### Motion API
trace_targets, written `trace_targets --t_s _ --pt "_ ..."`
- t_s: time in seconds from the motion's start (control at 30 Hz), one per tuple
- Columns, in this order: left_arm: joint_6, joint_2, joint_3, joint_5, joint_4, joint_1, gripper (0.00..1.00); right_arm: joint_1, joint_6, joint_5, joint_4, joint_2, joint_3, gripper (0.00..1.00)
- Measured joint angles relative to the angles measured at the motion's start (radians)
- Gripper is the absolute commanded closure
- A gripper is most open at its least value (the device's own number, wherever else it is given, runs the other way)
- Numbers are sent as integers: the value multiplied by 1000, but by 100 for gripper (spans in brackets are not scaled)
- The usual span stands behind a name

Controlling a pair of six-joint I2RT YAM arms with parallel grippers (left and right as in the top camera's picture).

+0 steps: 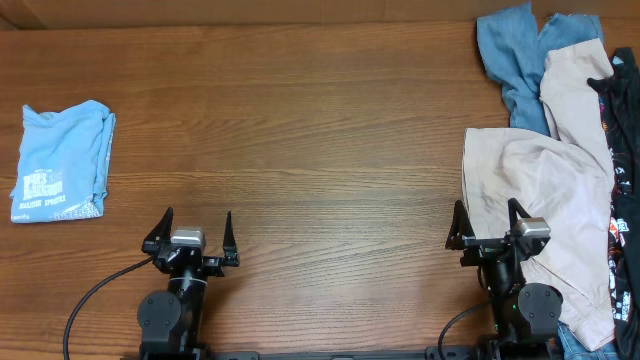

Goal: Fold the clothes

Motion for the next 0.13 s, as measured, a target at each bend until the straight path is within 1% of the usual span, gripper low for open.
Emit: trace_targets --t_s 0.13 --pt "0 0 0 0 0 0 0 0 0 0 0 0 0 0"
